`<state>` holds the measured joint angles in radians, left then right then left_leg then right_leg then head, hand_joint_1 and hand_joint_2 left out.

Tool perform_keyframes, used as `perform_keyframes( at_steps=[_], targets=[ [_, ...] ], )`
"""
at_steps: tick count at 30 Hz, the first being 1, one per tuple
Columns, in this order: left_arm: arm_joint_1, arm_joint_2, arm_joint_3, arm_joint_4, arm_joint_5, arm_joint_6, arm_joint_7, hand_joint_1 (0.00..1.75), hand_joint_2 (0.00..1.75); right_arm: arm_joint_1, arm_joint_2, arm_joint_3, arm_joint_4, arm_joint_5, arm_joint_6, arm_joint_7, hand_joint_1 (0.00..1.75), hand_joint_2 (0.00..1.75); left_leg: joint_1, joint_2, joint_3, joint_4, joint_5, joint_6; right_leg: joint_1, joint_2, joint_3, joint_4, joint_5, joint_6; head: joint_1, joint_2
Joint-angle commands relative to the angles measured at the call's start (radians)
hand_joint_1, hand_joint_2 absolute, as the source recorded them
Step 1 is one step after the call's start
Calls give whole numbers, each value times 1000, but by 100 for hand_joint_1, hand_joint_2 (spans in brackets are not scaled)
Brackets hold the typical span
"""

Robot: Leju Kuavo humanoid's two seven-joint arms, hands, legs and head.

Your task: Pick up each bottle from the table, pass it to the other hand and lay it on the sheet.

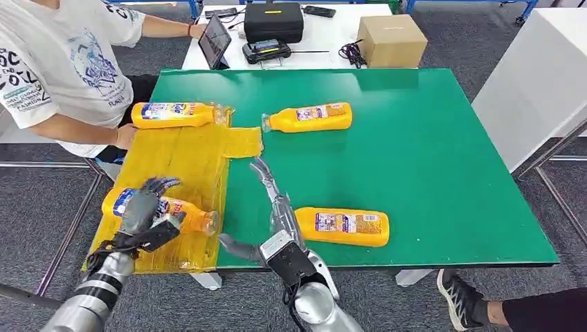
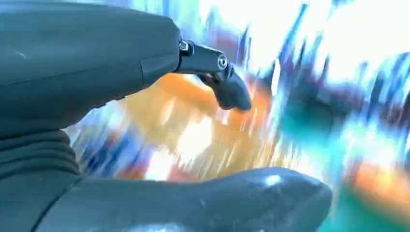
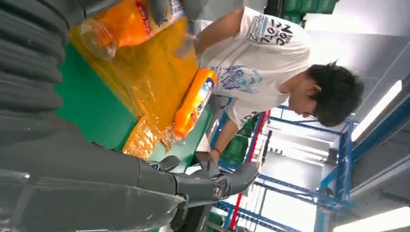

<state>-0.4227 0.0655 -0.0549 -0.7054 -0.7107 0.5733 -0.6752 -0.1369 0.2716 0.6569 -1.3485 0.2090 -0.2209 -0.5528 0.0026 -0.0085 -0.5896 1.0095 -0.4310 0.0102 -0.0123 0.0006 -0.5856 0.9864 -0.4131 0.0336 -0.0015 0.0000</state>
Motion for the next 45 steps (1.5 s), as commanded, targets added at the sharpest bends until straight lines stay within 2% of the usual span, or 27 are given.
perform_keyframes(
  at_steps=[1,14,15,17,20,22,23,26,27,28,31,33,38,42,45],
  targets=[
    [-17,-102,121,-37,18,59,-23,0,0,-38,1,37,101,-12,-15,-1,0,175,0,1,0,-1,-1,0,0,1,0,-1,0,-1,-1,0],
    [-17,-102,121,-37,18,59,-23,0,0,-38,1,37,101,-12,-15,-1,0,175,1,1,-7,0,-1,-1,1,0,-7,-1,0,-1,-1,0],
    [-9,-113,142,-95,20,125,-23,0,0,-45,-2,46,108,-16,-13,6,0,175,1,2,-6,0,-2,-1,1,1,-6,-1,0,-1,-1,0],
    [1,-167,254,-211,-51,125,-23,0,0,-52,1,55,124,-23,-22,7,0,175,1,1,-8,1,-1,-1,1,0,-7,-1,0,-1,-1,0],
    [17,-219,295,-332,-22,125,-23,0,0,-51,-2,62,130,-13,-48,5,0,175,2,0,-10,3,-2,-1,2,-1,-9,0,-1,-1,-1,0],
    [42,-234,274,-412,40,125,-23,0,0,-42,-15,51,117,3,-79,8,0,175,1,-1,-10,1,-1,0,1,-1,-9,0,0,0,-1,0],
    [55,-227,216,-434,157,125,-23,0,0,-33,-31,46,98,38,-107,20,0,175,1,-1,-9,1,-2,0,1,-2,-8,0,-1,-1,-1,0],
    [74,-218,181,-436,246,125,-23,0,0,-17,-91,17,47,150,-119,110,0,175,0,-1,-9,0,-1,0,1,-2,-8,-2,0,0,-1,0],
    [95,-213,195,-384,325,118,-10,0,0,-35,-181,12,49,354,-145,306,0,175,0,-2,-7,-1,-1,0,1,-3,-5,-3,-1,0,-1,0],
    [137,-204,215,-391,358,112,-23,0,0,-13,-252,-21,-7,414,-100,389,0,175,1,-1,-5,-1,-2,0,1,-2,-4,-3,-1,0,-1,0],
    [258,-180,224,-448,405,99,-23,0,0,74,-387,-137,-87,494,27,431,0,175,0,1,0,-5,-2,1,0,0,0,-8,0,1,-2,0],
    [295,-182,222,-468,428,95,-23,0,0,112,-450,-168,-110,524,64,454,0,175,-1,-1,-2,-3,-2,1,-1,-2,-1,-6,-1,1,-1,0],
    [279,-207,222,-430,427,69,-23,0,0,143,-477,-206,-140,566,110,510,0,175,-1,-2,-10,0,-3,2,-1,-2,-8,-5,-1,1,-1,0],
    [261,-213,212,-403,417,55,-23,0,0,160,-503,-205,-152,582,135,538,0,175,-1,-2,-9,1,-4,3,-1,-2,-7,-4,-2,0,-1,0],
    [255,-208,202,-393,411,58,-23,0,0,203,-556,-218,-207,566,139,558,0,175,-2,-3,-10,0,-4,3,-2,-4,-7,-4,-2,1,-2,0]
  ],
)
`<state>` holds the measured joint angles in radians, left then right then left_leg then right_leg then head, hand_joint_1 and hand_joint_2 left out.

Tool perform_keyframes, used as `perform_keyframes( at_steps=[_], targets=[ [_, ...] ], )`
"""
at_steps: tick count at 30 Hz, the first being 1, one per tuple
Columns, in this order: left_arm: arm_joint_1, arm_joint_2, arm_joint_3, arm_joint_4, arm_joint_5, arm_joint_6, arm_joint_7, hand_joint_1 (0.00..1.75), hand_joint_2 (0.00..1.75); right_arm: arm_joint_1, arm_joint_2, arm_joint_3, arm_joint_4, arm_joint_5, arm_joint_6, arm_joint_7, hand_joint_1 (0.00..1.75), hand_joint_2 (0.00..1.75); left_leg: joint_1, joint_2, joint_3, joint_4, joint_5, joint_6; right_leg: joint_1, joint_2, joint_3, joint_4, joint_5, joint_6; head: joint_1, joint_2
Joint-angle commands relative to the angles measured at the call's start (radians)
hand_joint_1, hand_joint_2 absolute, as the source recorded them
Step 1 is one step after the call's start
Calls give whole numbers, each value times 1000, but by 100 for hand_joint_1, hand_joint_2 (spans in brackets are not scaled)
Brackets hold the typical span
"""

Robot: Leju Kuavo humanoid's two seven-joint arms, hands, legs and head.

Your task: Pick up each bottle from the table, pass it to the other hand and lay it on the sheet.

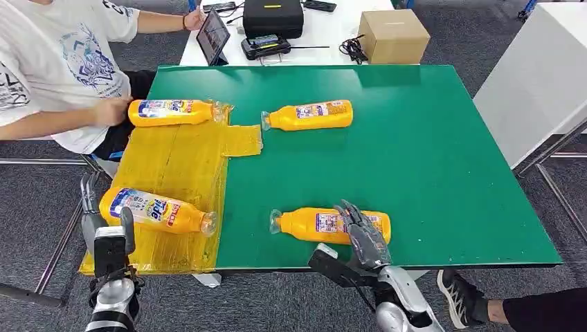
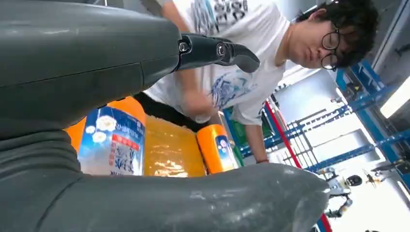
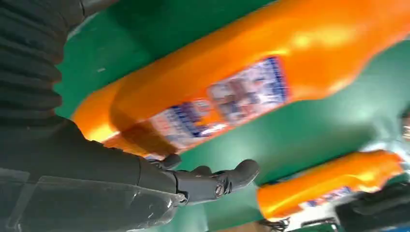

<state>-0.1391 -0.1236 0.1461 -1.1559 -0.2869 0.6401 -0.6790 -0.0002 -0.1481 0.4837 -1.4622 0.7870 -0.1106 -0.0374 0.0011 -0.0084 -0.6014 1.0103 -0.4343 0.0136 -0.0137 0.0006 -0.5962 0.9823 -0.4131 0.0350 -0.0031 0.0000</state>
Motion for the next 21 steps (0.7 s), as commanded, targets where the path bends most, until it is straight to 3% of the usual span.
perform_keyframes(
  at_steps=[1,7,21],
  targets=[
    [-28,-17,-2,57,-11,-8,-19,0,0,78,-143,-48,-111,-12,24,45,0,175,0,-4,4,0,-1,-1,0,-4,6,0,-3,-1,0,0],
    [-30,-1,-53,47,-16,-20,-19,0,0,109,-143,-52,-170,-22,-2,49,0,175,0,-1,3,0,-1,0,1,-2,4,0,-2,-1,0,0],
    [-64,7,-107,110,-31,-31,-19,0,0,15,-86,-66,-102,6,-13,4,0,175,1,1,4,0,-1,-1,1,0,4,-1,-1,-1,0,0]
  ],
)
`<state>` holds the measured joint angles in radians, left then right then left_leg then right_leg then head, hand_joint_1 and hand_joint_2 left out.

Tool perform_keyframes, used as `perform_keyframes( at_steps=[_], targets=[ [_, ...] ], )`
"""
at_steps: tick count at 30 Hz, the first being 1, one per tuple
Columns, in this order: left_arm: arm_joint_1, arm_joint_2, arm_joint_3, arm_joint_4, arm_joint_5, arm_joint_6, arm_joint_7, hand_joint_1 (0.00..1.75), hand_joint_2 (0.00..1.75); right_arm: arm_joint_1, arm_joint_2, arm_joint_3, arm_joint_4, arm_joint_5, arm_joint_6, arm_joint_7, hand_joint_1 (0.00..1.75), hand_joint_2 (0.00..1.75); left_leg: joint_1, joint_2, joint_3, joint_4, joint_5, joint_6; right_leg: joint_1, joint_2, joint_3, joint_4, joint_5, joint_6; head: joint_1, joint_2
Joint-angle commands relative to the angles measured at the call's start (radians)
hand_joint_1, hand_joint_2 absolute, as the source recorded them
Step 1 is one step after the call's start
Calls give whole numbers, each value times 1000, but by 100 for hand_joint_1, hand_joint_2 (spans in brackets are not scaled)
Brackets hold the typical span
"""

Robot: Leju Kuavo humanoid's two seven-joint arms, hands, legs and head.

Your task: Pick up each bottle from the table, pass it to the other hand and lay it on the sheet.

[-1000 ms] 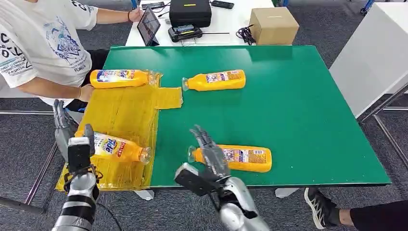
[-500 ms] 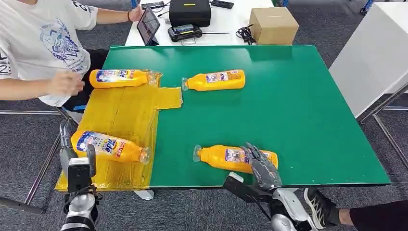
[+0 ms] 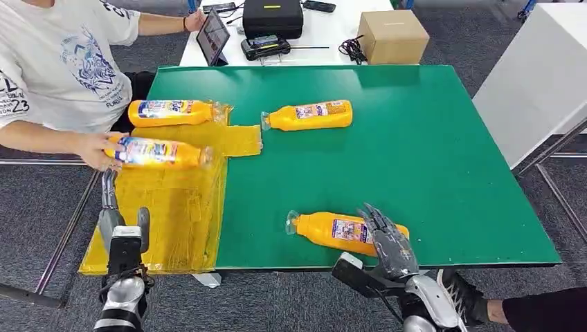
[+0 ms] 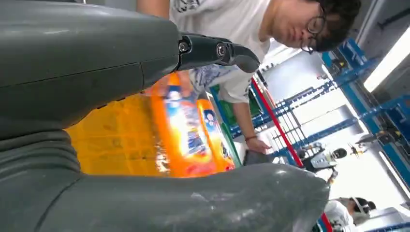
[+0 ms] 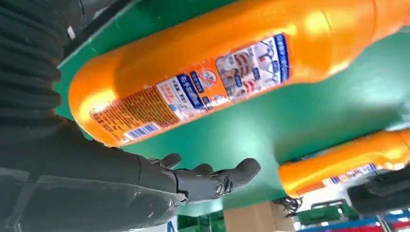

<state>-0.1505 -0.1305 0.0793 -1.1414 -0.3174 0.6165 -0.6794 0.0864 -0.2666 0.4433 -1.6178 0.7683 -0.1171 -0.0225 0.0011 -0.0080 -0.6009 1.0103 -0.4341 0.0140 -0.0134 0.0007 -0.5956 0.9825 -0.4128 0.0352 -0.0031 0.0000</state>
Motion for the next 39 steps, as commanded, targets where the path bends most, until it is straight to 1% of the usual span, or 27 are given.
perform_keyframes(
  at_steps=[1,3,4,6,7,8,10,11,13,16,17,18,19,20,22,24,29,32,33,36,39],
  targets=[
    [-55,14,-41,98,0,-10,-19,0,0,-78,34,-26,58,19,-1,-13,0,175,0,1,2,-1,0,-1,0,0,2,-1,0,-1,0,0],
    [-62,13,-44,114,6,-22,-19,0,0,-107,25,-30,90,5,31,-3,0,175,1,2,5,0,-2,-1,1,1,5,-1,-1,-2,0,0],
    [-67,12,-43,126,8,-29,-19,0,0,-123,0,-34,112,-8,73,20,0,175,0,2,3,-1,-1,-1,1,1,3,-1,0,-1,0,0],
    [-68,15,-46,129,5,-29,-19,0,0,-140,-31,-50,126,-48,103,21,0,175,1,2,6,-1,-1,-1,1,1,6,-2,-1,-2,0,0],
    [-73,15,-45,142,4,-36,-19,0,0,-157,-61,-54,143,-65,139,42,0,175,0,1,3,-1,0,0,0,0,3,-1,0,-1,0,0],
    [-72,15,-45,143,5,-39,-19,0,0,-167,-76,-59,144,-73,148,43,0,175,0,0,4,-1,-1,0,1,0,5,-1,-1,-1,0,0],
    [-72,14,-46,143,5,-38,-19,0,0,-177,-91,-71,147,-91,160,38,0,175,-1,0,1,-1,0,0,-1,0,1,0,0,0,0,0],
    [-72,14,-46,143,5,-38,-19,0,0,-177,-91,-71,147,-91,160,38,0,175,0,1,4,0,-1,0,0,0,4,-1,-1,-1,0,0],
    [-72,14,-46,143,5,-38,-19,0,0,-177,-91,-71,147,-91,160,38,0,175,0,1,1,0,0,0,0,0,2,-1,0,0,0,0],
    [-71,15,-47,145,-1,-32,-19,0,0,-175,-86,-63,140,-87,158,49,0,175,0,0,2,0,0,0,0,0,2,-1,1,0,0,0],
    [-74,13,-42,155,7,-46,-19,0,0,-191,-115,-51,145,-107,196,74,0,175,0,0,3,0,-1,-1,0,0,4,-1,0,0,0,0],
    [-74,12,-42,159,-2,-43,-19,0,0,-206,-137,-47,147,-119,200,85,0,175,0,0,2,0,0,0,0,0,2,-1,0,0,0,0],
    [-77,10,-45,170,-5,-49,-19,0,0,-225,-166,-41,158,-166,244,92,0,175,0,0,1,0,0,0,-1,0,1,0,0,1,0,0],
    [-80,8,-44,179,-6,-50,-19,0,0,-234,-185,-44,162,-185,258,95,0,175,0,1,3,0,-1,-1,0,0,3,0,0,0,0,0],
    [-88,7,-51,188,-8,-50,-19,0,0,-241,-217,-46,166,-229,288,91,0,175,-1,0,1,0,0,0,-1,0,1,0,1,1,0,0],
    [-99,8,-56,196,-4,-46,-19,0,0,-238,-237,-44,165,-258,304,91,0,175,-1,0,2,1,0,0,-1,-1,3,0,0,1,0,0],
    [-102,9,-55,199,-4,-46,-19,0,0,-235,-239,-41,164,-258,304,91,0,175,0,0,4,0,-1,0,0,0,5,-1,0,0,0,0],
    [-102,9,-55,199,-4,-46,-19,0,0,-235,-239,-41,164,-258,304,91,0,175,0,0,1,0,0,0,-1,0,2,-1,1,1,0,0],
    [-102,9,-55,199,-4,-46,-19,0,0,-235,-239,-41,164,-258,304,91,0,175,0,0,3,0,-1,0,0,0,4,-1,0,0,0,0],
    [-116,11,-62,219,-5,-48,-19,0,0,-246,-244,-15,176,-289,322,102,0,175,0,0,3,0,0,0,0,0,3,-1,0,0,0,0],
    [-146,7,-71,261,-11,-53,-19,0,0,-286,-255,16,219,-362,364,92,0,175,0,0,2,0,0,0,0,0,3,-1,1,1,0,0]
  ],
)
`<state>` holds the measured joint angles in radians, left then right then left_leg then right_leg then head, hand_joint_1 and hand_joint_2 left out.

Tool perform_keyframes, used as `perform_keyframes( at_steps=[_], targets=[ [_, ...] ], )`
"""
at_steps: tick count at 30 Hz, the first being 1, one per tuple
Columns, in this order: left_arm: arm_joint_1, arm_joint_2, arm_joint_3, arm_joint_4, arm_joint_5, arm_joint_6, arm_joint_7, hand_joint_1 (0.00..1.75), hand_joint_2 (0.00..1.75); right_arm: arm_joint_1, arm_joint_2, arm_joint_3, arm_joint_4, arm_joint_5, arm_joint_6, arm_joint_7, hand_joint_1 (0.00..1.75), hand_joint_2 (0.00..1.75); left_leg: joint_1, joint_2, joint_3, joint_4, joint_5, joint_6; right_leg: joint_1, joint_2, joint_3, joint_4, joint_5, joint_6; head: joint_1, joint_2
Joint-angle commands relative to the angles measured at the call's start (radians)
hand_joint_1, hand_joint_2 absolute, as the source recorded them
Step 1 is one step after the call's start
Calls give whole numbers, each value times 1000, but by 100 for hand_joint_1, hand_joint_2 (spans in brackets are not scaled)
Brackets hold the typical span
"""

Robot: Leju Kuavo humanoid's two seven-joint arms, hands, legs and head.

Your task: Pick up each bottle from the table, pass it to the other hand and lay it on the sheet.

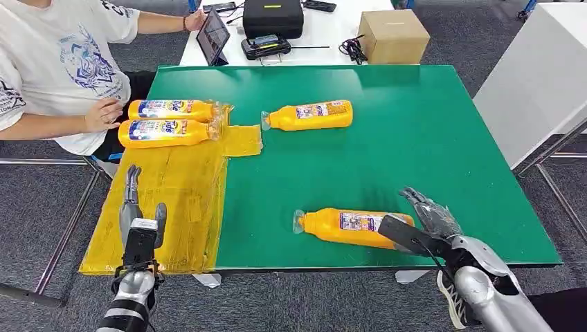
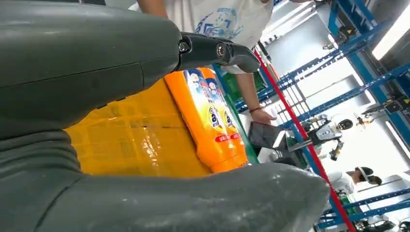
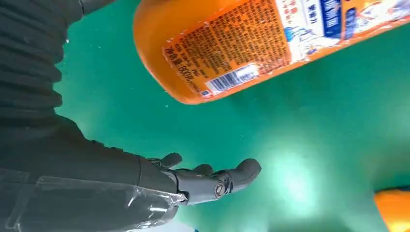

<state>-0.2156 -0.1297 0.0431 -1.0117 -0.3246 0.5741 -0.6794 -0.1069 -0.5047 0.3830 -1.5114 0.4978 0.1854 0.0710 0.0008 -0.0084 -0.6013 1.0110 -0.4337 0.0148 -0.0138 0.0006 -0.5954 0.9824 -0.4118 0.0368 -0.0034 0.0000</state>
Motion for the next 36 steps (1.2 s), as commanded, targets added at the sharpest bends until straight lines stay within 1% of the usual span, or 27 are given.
perform_keyframes(
  at_steps=[1,2,5,6,8,11,12,14,16,18,20,21,24,26,28,29,31,32,36],
  targets=[
    [-91,4,-37,145,-6,-11,-19,0,0,-109,-16,89,132,-100,74,-3,0,175,0,1,3,0,-1,-1,0,0,3,0,0,-1,0,0],
    [-98,3,-39,153,-2,-13,-19,0,0,-126,-16,101,148,-122,85,-12,0,175,0,1,2,0,0,0,0,1,2,-1,0,-1,0,0],
    [-118,2,-50,184,5,-12,-19,0,0,-194,-26,161,196,-152,104,-8,0,175,0,3,3,0,0,0,0,2,3,-1,1,-1,0,0],
    [-126,2,-60,195,6,-19,-19,0,0,-225,-35,184,214,-196,133,-15,0,175,0,3,3,0,0,0,0,2,2,-1,1,-1,0,0],
    [-136,-1,-68,212,9,-28,-19,0,0,-274,-51,224,230,-231,158,-22,0,175,0,3,4,0,0,0,0,3,3,-1,1,0,0,0],
    [-150,-9,-93,241,7,-32,-19,0,0,-380,-56,315,268,-295,186,-28,0,175,0,4,3,0,0,1,-1,3,2,0,1,0,0,0],
    [-152,-11,-101,244,12,-37,-19,0,0,-427,-53,350,287,-328,216,-28,0,175,0,4,2,0,1,1,-1,3,2,0,1,0,0,0],
    [-158,-15,-107,260,18,-34,-19,0,0,-489,-38,399,320,-352,212,-24,0,175,-1,6,3,1,0,1,-1,5,2,1,1,0,0,0],
    [-159,-17,-106,272,24,-40,-19,0,0,-529,-30,423,338,-366,219,-16,0,175,0,6,2,0,0,1,0,5,1,1,2,1,0,0],
    [-158,-15,-102,275,32,-44,-19,0,0,-576,-46,473,347,-400,215,-8,0,175,-1,5,3,1,0,1,0,4,2,1,1,0,0,0],
    [-159,-15,-104,278,30,-53,-19,0,0,-615,-63,506,348,-432,248,5,0,175,-1,4,3,1,1,2,-1,3,2,1,1,0,0,0],
    [-163,-15,-106,285,28,-62,-19,0,0,-637,-69,519,352,-457,284,10,0,175,-1,4,2,1,1,2,0,3,1,1,1,1,0,0],
    [-174,-26,-112,294,29,-62,-19,0,0,-722,-101,597,328,-545,323,46,0,175,-1,3,1,1,1,2,-1,2,1,2,1,1,0,0],
    [-178,-27,-114,301,33,-67,-19,0,0,-743,-110,620,321,-574,331,60,0,175,-1,4,1,3,0,2,-1,3,1,3,0,0,0,0],
    [-188,-34,-118,305,49,-81,-19,0,0,-816,-129,696,304,-661,377,99,0,175,-1,2,0,2,1,2,-1,2,0,2,1,1,0,0],
    [-193,-36,-121,308,54,-79,-19,0,0,-847,-138,725,290,-697,381,123,0,175,-1,3,1,2,0,2,-1,2,1,2,0,1,0,0],
    [-198,-35,-134,310,56,-79,-19,0,0,-944,-154,805,254,-775,400,166,0,175,-2,4,0,4,0,2,-2,3,0,5,0,0,0,0],
    [-199,-34,-138,311,59,-78,-19,0,0,-971,-161,837,240,-809,387,181,0,175,-2,4,-1,4,0,2,-2,3,-2,5,0,1,0,0],
    [-196,-32,-140,308,62,-78,-19,0,0,-975,-163,860,241,-819,374,178,0,175,-2,3,2,3,0,1,-2,2,2,3,1,1,0,0]
  ],
)
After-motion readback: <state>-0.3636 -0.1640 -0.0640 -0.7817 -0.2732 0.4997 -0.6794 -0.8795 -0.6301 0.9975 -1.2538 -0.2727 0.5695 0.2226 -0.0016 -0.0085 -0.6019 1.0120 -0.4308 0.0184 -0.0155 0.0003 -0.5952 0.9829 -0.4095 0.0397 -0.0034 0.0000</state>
